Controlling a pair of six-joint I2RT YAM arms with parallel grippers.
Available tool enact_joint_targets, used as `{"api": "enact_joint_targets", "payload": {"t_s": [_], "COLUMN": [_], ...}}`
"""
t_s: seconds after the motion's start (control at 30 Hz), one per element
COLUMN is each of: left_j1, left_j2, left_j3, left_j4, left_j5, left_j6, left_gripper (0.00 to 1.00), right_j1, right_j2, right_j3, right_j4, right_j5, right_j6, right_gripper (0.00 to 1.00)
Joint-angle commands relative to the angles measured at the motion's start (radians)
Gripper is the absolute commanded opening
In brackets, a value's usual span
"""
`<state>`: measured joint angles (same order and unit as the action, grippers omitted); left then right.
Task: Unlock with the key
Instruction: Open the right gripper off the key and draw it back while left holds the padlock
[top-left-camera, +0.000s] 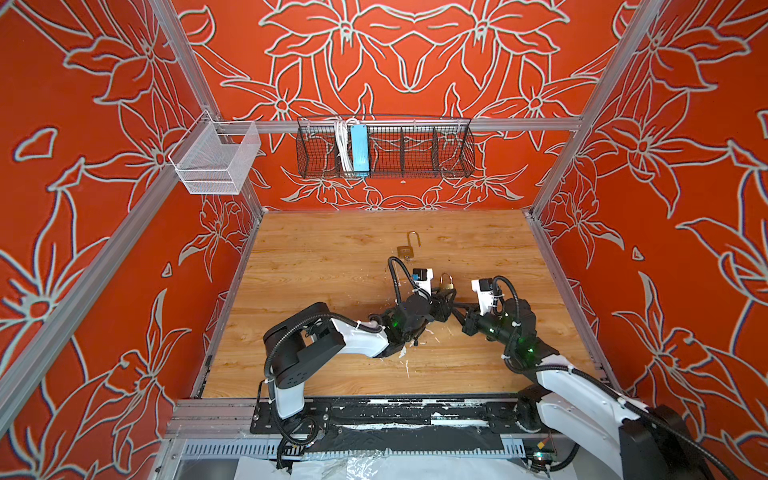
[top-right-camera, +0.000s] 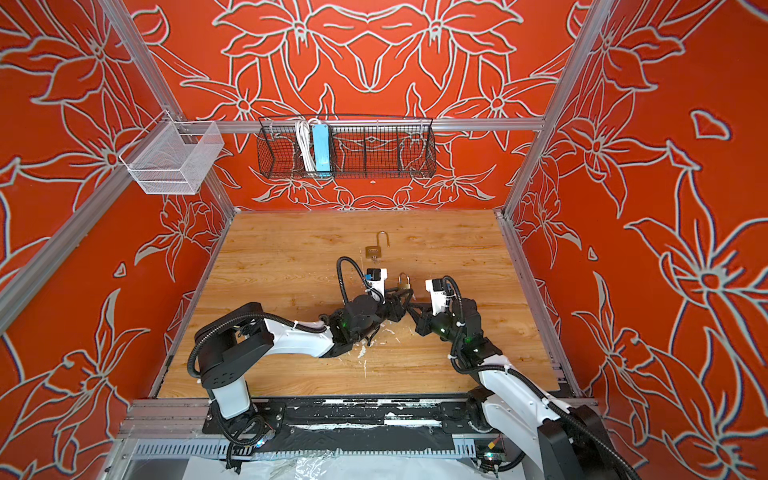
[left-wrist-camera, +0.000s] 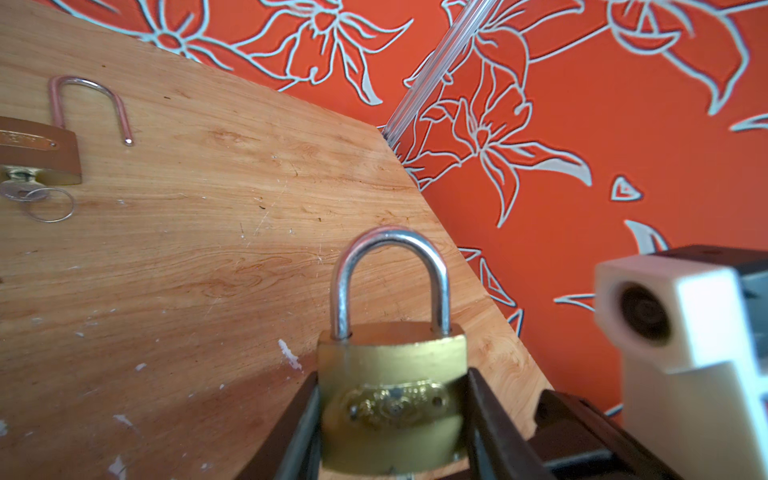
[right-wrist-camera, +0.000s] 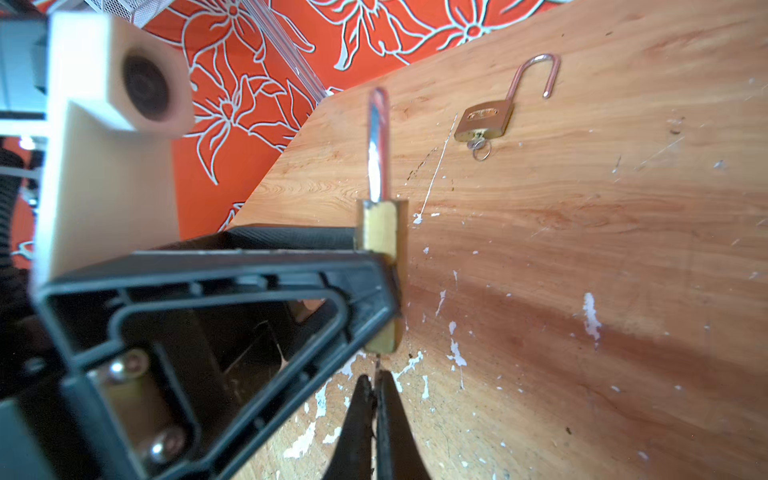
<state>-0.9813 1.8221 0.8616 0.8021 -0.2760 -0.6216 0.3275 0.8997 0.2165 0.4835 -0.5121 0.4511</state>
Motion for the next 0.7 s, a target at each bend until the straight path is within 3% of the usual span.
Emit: {"api": "enact_joint_targets", "payload": {"t_s": [0.0, 0.23, 0.33, 0.5, 0.6, 0.67], "left_j1": [0.013, 0.018, 0.024, 0.060, 0.125, 0.202], "left_j2": [0.083, 0.085, 0.062, 0.006, -0.055, -0.083], "left_j3": [-0.060, -0.059, -0.051, -0.051, -0.037, 0.021], "left_j4": [-0.332, -0.337, -0.360, -0.407, -0.501, -0.652], "left_j5": [-0.046, -0.067, -0.093, -0.059, 0.015, 0.142], "left_j6": [0.030, -0.012, -0.018, -0.051, -0.121, -0.205], "left_gripper": [0.00, 0.00, 0.00, 0.00, 0.00, 0.00], "right_j1": [-0.024, -0.025, -0.028, -0.028, -0.028, -0.028], "right_j2": [-0.055, -0.040, -0.058, -0.102, -0.104, -0.078], "right_j3": [0.060, 0.060, 0.058, 0.043, 0.034, 0.050], "right_j4": [0.278, 0.260, 0.186, 0.111, 0.110, 0.083], "right_j5": [0.030, 0.043, 0.115, 0.223, 0.243, 0.238], "right_j6": [-0.019, -0.024, -0.035, -0.038, -0.031, -0.038], "right_gripper": [0.11, 0.13, 0.19, 0.40, 0.46, 0.48]}}
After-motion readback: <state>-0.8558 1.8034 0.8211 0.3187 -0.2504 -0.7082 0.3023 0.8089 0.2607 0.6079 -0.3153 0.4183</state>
